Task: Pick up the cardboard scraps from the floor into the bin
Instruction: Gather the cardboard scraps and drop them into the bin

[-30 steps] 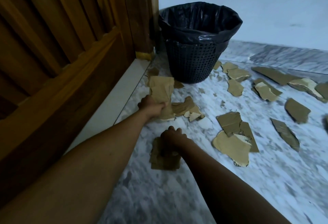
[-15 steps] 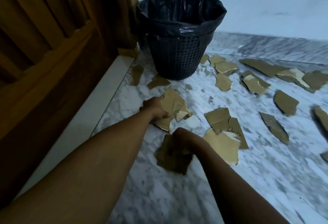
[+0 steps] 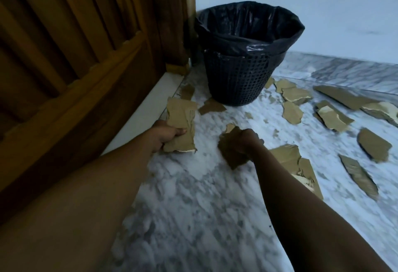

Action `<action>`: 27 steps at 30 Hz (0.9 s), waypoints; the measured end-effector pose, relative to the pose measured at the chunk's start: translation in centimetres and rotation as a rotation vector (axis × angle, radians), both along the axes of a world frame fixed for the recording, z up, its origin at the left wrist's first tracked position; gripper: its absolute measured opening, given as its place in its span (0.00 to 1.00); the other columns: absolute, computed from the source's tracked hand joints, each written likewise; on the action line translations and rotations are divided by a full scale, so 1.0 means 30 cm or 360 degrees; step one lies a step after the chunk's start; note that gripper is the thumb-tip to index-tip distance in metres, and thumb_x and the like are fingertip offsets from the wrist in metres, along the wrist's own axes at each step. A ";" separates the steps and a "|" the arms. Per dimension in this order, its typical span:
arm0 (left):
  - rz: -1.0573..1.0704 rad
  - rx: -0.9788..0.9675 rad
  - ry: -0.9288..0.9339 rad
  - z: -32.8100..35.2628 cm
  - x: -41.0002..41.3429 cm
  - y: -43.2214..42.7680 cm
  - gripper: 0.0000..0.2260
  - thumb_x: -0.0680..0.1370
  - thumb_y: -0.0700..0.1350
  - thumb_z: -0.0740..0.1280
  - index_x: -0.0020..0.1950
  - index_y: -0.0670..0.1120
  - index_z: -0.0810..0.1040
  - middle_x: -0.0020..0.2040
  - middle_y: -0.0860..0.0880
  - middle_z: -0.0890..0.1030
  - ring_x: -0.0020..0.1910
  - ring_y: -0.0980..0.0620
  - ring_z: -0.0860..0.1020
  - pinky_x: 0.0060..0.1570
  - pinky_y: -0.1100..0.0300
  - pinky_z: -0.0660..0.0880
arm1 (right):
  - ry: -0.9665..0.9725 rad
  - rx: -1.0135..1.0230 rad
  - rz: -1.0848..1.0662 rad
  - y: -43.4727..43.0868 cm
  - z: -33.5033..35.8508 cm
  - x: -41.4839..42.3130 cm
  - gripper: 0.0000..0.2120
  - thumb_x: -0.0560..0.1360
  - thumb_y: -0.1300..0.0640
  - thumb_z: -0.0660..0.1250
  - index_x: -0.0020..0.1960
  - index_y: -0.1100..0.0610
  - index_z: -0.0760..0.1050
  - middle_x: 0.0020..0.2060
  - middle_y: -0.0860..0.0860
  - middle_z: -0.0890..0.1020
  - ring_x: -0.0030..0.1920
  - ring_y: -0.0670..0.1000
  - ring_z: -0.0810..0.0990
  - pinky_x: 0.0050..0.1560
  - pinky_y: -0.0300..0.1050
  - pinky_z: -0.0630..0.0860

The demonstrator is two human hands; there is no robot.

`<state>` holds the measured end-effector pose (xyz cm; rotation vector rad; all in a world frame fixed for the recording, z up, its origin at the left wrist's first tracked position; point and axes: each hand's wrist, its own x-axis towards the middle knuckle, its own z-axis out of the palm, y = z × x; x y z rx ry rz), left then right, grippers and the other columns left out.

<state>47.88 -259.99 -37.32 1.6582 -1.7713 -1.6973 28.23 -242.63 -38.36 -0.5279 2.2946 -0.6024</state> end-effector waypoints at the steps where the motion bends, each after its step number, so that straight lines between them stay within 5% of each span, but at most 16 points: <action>1: 0.0036 -0.0003 0.0023 0.003 0.015 -0.008 0.33 0.69 0.48 0.79 0.70 0.39 0.71 0.68 0.42 0.75 0.64 0.39 0.75 0.61 0.46 0.76 | 0.0067 0.0043 0.0001 -0.021 -0.013 0.015 0.32 0.73 0.35 0.56 0.66 0.56 0.69 0.62 0.58 0.73 0.63 0.63 0.70 0.62 0.63 0.66; 6: 0.0106 -0.0023 0.0046 -0.004 0.010 -0.028 0.35 0.69 0.50 0.79 0.71 0.39 0.71 0.69 0.42 0.75 0.65 0.39 0.75 0.63 0.45 0.74 | 0.0054 0.0015 0.0016 -0.028 0.064 0.071 0.24 0.70 0.45 0.70 0.56 0.57 0.66 0.51 0.55 0.75 0.55 0.59 0.77 0.59 0.55 0.75; 9: 0.0084 -0.0051 0.0129 -0.007 -0.044 -0.023 0.36 0.69 0.52 0.78 0.73 0.42 0.69 0.70 0.45 0.73 0.66 0.40 0.74 0.63 0.47 0.74 | -0.0064 -0.0058 -0.0145 -0.016 0.060 0.048 0.32 0.74 0.47 0.70 0.67 0.63 0.62 0.62 0.61 0.75 0.61 0.62 0.76 0.63 0.55 0.73; 12: 0.0072 -0.0058 0.0191 0.002 -0.123 -0.026 0.37 0.72 0.53 0.76 0.75 0.42 0.66 0.71 0.45 0.72 0.66 0.42 0.73 0.64 0.49 0.74 | -0.0007 0.0016 0.0122 -0.011 0.034 0.019 0.28 0.69 0.49 0.76 0.61 0.64 0.73 0.58 0.61 0.79 0.58 0.61 0.79 0.57 0.52 0.77; 17: -0.0054 -0.0345 -0.0006 0.018 -0.247 -0.105 0.40 0.72 0.63 0.71 0.76 0.43 0.65 0.72 0.44 0.70 0.68 0.41 0.71 0.66 0.51 0.71 | 0.0439 0.0046 0.0570 -0.059 0.022 0.002 0.14 0.79 0.46 0.63 0.56 0.56 0.72 0.57 0.54 0.71 0.62 0.58 0.70 0.62 0.59 0.68; 21: -0.0128 -0.0498 -0.0156 0.000 -0.337 -0.194 0.43 0.65 0.72 0.64 0.73 0.48 0.69 0.71 0.44 0.73 0.67 0.40 0.72 0.67 0.45 0.70 | 0.0756 0.0001 0.0928 -0.174 0.045 -0.033 0.28 0.75 0.48 0.68 0.73 0.50 0.68 0.77 0.49 0.55 0.75 0.60 0.54 0.68 0.69 0.58; 24: -0.0203 -0.0661 -0.0319 -0.037 -0.384 -0.239 0.43 0.66 0.72 0.62 0.75 0.49 0.67 0.73 0.45 0.70 0.71 0.40 0.68 0.72 0.41 0.60 | 0.0791 0.0030 0.1128 -0.327 0.039 -0.058 0.42 0.72 0.51 0.71 0.80 0.50 0.53 0.80 0.47 0.48 0.79 0.59 0.43 0.72 0.74 0.46; 27: -0.0315 -0.0671 -0.0365 -0.080 -0.384 -0.278 0.42 0.68 0.73 0.61 0.75 0.48 0.68 0.73 0.45 0.70 0.70 0.41 0.69 0.73 0.43 0.60 | 0.0749 0.0185 0.1265 -0.426 0.028 -0.078 0.48 0.71 0.50 0.74 0.80 0.56 0.49 0.80 0.52 0.50 0.80 0.58 0.45 0.75 0.68 0.50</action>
